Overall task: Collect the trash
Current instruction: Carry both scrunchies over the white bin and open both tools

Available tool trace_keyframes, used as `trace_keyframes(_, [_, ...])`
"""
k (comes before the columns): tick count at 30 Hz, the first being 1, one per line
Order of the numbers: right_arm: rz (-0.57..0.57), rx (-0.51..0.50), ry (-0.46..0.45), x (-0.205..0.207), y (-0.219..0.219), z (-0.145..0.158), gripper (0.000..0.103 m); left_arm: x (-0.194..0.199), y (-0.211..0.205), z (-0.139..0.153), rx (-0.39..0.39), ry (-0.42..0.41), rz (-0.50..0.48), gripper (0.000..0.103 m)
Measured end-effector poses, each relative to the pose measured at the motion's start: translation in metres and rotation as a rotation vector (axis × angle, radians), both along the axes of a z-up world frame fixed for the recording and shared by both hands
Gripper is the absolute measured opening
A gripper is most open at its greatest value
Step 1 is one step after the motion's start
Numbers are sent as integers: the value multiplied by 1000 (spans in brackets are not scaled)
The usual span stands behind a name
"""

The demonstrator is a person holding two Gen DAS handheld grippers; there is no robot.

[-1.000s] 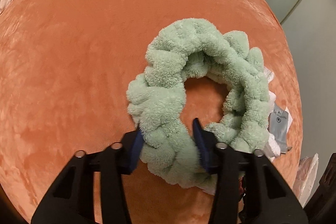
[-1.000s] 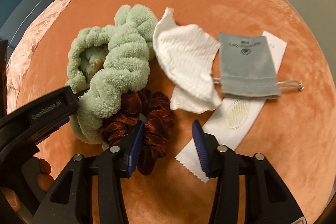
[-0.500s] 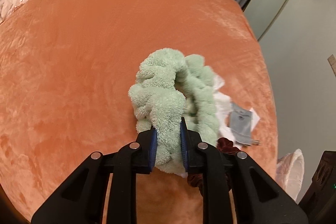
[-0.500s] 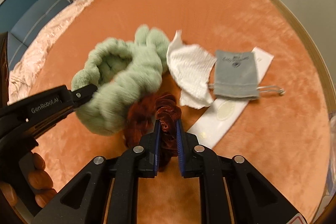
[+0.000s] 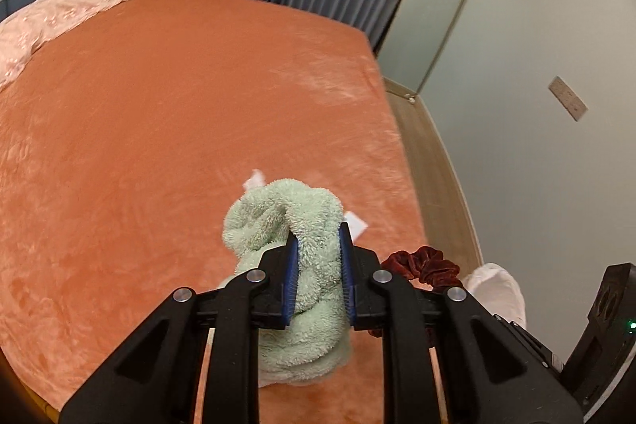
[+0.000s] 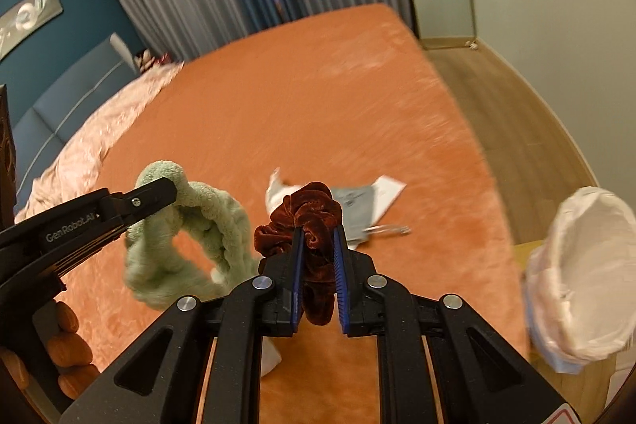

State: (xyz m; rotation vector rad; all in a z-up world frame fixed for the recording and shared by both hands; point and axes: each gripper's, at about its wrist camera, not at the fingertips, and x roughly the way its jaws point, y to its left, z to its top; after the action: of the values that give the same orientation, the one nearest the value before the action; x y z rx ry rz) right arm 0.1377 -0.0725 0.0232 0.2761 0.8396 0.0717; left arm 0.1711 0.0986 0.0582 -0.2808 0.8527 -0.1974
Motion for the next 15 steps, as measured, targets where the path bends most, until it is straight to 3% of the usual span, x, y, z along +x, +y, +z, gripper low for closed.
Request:
trace_keyframes(7, [-87,-23,-64,-38,-61,29,13,-18,-61,30,-34,-43,-111,18])
trace_keyframes(15, [-212,-51,-91,-77,-134,40,13,-33,-151,48,-36,-65,-271,18])
